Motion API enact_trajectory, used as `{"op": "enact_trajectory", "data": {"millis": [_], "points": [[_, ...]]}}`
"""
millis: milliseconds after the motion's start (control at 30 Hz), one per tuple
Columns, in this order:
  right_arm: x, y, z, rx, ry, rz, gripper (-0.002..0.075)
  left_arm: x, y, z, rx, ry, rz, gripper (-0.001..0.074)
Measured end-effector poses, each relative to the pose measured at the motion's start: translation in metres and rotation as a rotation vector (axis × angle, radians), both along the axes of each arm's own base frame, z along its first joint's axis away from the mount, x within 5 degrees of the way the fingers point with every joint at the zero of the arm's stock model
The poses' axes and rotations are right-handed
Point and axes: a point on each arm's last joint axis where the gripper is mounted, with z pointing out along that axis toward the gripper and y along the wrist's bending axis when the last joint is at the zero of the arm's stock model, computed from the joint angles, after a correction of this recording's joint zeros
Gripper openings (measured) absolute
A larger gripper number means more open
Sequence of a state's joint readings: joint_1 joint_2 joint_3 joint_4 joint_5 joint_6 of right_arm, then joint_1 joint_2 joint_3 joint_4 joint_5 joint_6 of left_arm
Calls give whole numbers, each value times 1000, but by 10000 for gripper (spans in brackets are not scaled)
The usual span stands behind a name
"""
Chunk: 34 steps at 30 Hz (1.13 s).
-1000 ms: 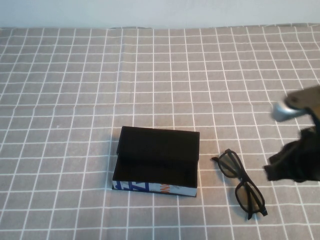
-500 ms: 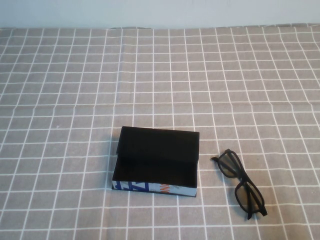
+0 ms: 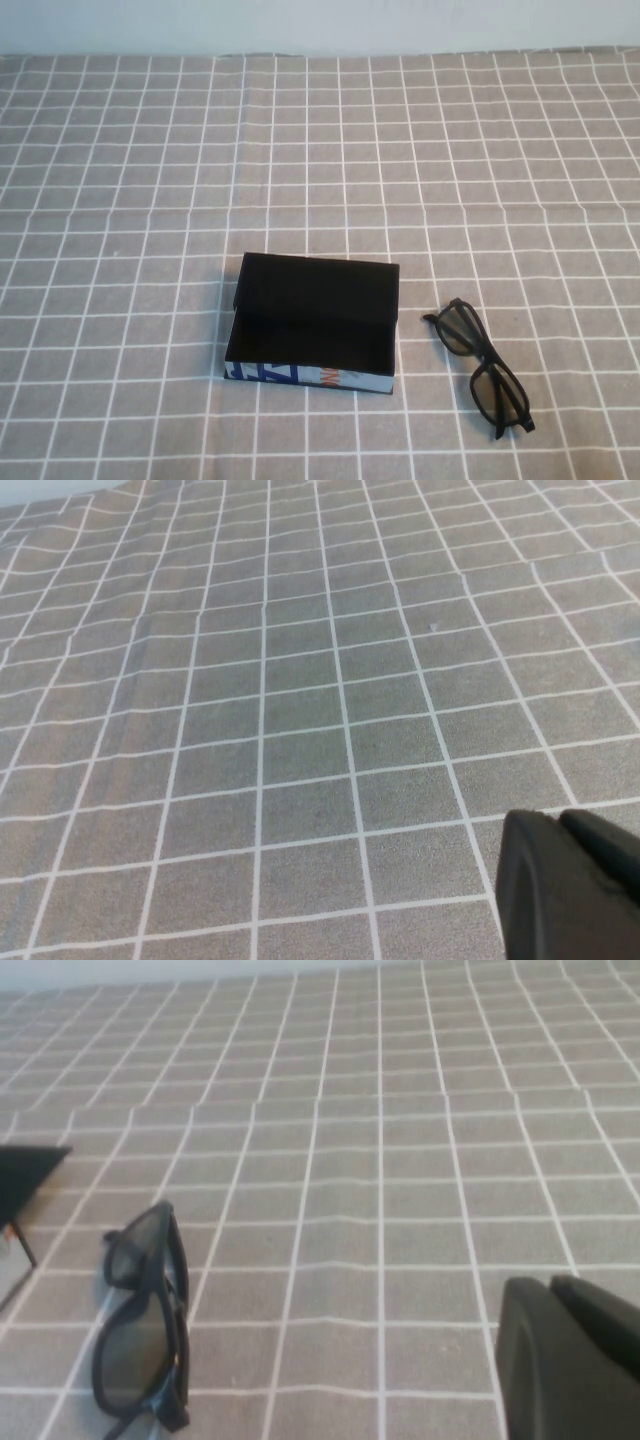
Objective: Take glasses out of glasses case
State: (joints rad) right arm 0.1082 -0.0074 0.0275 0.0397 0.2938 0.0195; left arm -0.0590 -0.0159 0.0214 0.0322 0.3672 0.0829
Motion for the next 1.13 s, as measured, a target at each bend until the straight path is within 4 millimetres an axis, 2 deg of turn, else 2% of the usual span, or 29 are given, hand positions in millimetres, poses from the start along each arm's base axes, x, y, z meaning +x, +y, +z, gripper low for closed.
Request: {"op": "enact_trajectory", "data": {"millis": [1133], "points": [[0, 0, -2, -11, 17, 1, -18, 0, 0, 0, 0, 0, 0, -4]]}}
